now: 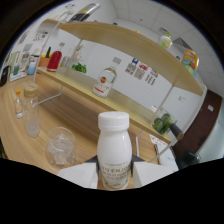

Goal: Make me a cup of Mount Fuji.

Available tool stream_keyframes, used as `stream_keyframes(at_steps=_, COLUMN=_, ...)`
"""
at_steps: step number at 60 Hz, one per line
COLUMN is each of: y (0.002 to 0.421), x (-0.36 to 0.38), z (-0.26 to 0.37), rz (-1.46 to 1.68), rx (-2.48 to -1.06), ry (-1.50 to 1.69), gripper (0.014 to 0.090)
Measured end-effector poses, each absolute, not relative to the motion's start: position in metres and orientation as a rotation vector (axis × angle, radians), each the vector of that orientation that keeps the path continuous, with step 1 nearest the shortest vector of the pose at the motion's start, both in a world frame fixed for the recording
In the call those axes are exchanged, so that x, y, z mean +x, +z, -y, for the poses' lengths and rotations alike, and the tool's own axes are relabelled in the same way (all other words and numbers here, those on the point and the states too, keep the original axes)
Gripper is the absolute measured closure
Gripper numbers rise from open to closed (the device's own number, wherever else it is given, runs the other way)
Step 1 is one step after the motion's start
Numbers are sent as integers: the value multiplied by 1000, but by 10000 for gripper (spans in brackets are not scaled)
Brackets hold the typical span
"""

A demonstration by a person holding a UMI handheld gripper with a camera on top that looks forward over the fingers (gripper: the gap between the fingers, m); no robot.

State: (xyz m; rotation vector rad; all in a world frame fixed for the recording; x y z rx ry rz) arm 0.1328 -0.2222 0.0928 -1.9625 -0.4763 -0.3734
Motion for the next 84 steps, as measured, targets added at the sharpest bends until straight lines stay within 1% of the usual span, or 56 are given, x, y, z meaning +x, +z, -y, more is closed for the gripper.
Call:
stream_keyframes(at_steps=12, y=104, x=126, z=215, rz=918, rx=-1807, ry=-710, gripper=568)
stream_keyframes(at_steps=20, y=107, x=132, z=208, rz=1126, rx=-1726, ry=-912, gripper=566)
stream_keyframes(at_steps=34, y=128, x=136, z=199, rz=1443, rx=-1505, ry=-1251, gripper=566)
stream_keyframes(at_steps=45, y=136, x=127, z=194, rz=1642, rx=-1328, ry=-1436, gripper=564)
stream_keyframes(at_steps=50, y=140, x=122, z=195, rz=1696, rx=-1276, ry=-1487, gripper=564)
stream_keyframes(at_steps=61, y=138, x=114, z=195, rz=1751, rx=-1247, ry=-1505, gripper=564)
stream_keyframes(at_steps=69, y=141, x=108, z=198, rz=1691, rx=-1286, ry=-1432, gripper=564)
stream_keyframes(at_steps=74, y=147, x=105, z=202, rz=1577, rx=-1364, ry=-1316, gripper=565)
stream_keyframes(at_steps=77, y=152, x=100, z=207, rz=1479, rx=-1423, ry=-1190, gripper=557)
stream_keyframes(at_steps=84, y=177, x=93, z=214, rz=1183, rx=-1511, ry=-909, gripper=558)
